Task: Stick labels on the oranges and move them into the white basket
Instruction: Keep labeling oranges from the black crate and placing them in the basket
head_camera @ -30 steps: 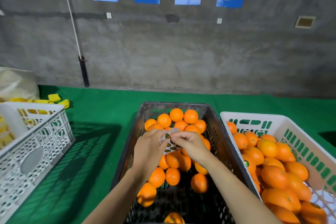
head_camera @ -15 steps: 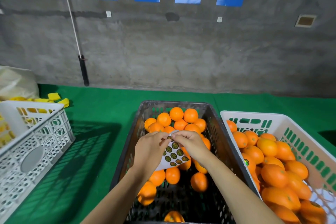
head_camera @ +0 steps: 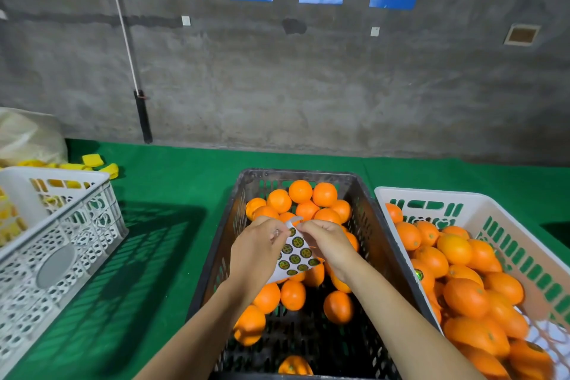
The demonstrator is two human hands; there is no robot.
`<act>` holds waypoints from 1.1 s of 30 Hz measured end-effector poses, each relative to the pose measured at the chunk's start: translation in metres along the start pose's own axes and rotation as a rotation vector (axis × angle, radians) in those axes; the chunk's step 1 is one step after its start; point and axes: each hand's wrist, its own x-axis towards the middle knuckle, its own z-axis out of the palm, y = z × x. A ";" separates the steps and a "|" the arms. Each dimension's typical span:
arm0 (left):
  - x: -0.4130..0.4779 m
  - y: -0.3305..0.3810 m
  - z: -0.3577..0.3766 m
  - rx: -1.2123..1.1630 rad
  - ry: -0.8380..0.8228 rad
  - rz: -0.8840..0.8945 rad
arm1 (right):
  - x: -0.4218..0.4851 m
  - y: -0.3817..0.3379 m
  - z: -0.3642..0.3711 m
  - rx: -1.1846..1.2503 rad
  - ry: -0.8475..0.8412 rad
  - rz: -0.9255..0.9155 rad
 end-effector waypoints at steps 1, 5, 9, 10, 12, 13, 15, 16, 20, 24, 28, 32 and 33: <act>0.000 0.000 0.000 -0.026 -0.003 -0.017 | 0.001 0.000 -0.001 0.000 0.016 0.002; 0.000 -0.001 -0.002 -0.131 -0.066 -0.085 | 0.001 0.001 -0.003 0.003 -0.013 0.032; -0.002 0.001 -0.003 -0.046 -0.134 -0.019 | 0.001 0.002 0.001 -0.030 -0.052 0.126; -0.002 0.002 -0.003 -0.018 -0.146 0.002 | 0.002 0.003 0.000 -0.023 -0.041 0.141; -0.001 0.002 -0.003 0.001 -0.162 0.019 | 0.004 0.004 0.000 -0.003 0.012 0.154; -0.002 0.002 -0.003 -0.009 -0.166 0.018 | 0.005 0.006 -0.001 -0.009 0.060 0.149; -0.003 0.002 -0.003 -0.057 -0.160 0.002 | 0.008 0.008 -0.005 -0.015 0.193 0.119; -0.004 0.002 -0.003 -0.093 -0.149 -0.018 | 0.008 0.008 -0.008 -0.012 0.254 0.089; -0.001 -0.006 -0.003 -0.198 -0.274 -0.124 | 0.009 0.008 -0.015 -0.194 0.347 -0.096; -0.011 -0.010 0.008 -0.062 -0.757 -0.006 | 0.009 0.008 -0.009 -0.384 0.309 -0.187; -0.027 -0.010 0.033 0.005 -1.095 -0.020 | 0.005 0.008 -0.007 -0.459 0.238 -0.242; -0.026 -0.014 0.046 0.073 -1.212 -0.080 | 0.002 0.006 -0.006 -0.479 0.230 -0.248; -0.026 -0.014 0.050 0.093 -1.222 -0.091 | 0.002 0.007 -0.006 -0.495 0.229 -0.246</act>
